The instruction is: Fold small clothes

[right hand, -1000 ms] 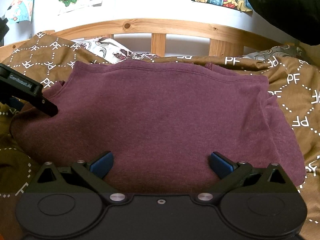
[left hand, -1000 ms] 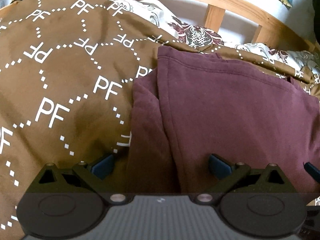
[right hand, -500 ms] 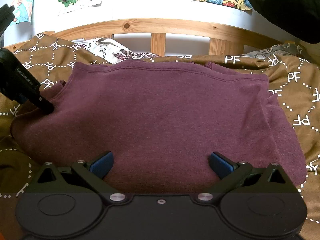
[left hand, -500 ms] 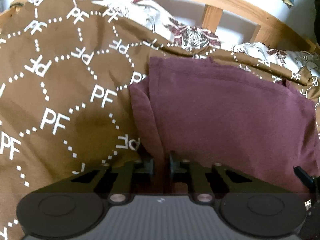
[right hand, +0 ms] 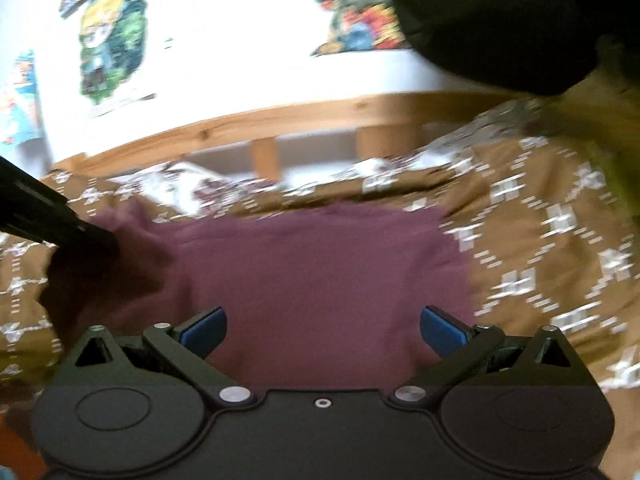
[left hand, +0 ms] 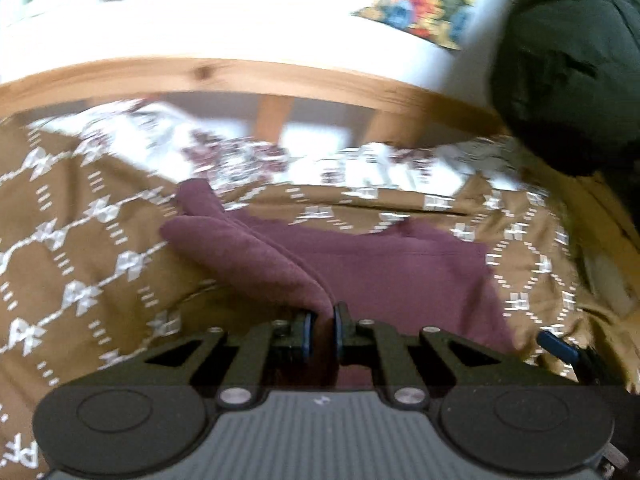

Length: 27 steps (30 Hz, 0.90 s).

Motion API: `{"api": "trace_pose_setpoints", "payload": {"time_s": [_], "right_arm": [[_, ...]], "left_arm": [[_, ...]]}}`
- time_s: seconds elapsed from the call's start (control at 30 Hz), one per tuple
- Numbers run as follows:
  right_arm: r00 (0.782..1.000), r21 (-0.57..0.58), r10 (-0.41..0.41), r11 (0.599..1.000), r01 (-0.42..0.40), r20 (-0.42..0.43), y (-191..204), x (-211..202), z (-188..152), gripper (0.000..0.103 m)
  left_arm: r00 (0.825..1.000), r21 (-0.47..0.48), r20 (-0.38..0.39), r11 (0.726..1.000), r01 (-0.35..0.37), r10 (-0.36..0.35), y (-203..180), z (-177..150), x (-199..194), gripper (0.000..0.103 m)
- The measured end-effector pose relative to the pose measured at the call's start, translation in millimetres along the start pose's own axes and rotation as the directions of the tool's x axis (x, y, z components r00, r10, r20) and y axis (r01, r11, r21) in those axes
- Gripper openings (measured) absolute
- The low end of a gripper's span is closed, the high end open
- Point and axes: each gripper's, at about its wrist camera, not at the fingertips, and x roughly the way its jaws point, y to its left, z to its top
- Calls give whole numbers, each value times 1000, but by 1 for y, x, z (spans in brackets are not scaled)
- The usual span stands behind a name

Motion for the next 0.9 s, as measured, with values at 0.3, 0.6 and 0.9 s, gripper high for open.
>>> {"api": "trace_pose_setpoints", "payload": {"time_s": [0.3, 0.6, 0.9], "right_arm": [[989, 74, -139, 988, 135, 46, -65, 4, 10, 102], [980, 128, -198, 973, 194, 21, -100, 18, 8, 102], [984, 124, -177, 977, 173, 25, -96, 22, 5, 102]], "left_arm": [[996, 161, -58, 984, 75, -67, -90, -7, 45, 11], [993, 196, -93, 977, 87, -70, -112, -33, 63, 16], [987, 225, -6, 962, 155, -158, -115, -51, 21, 81]]}}
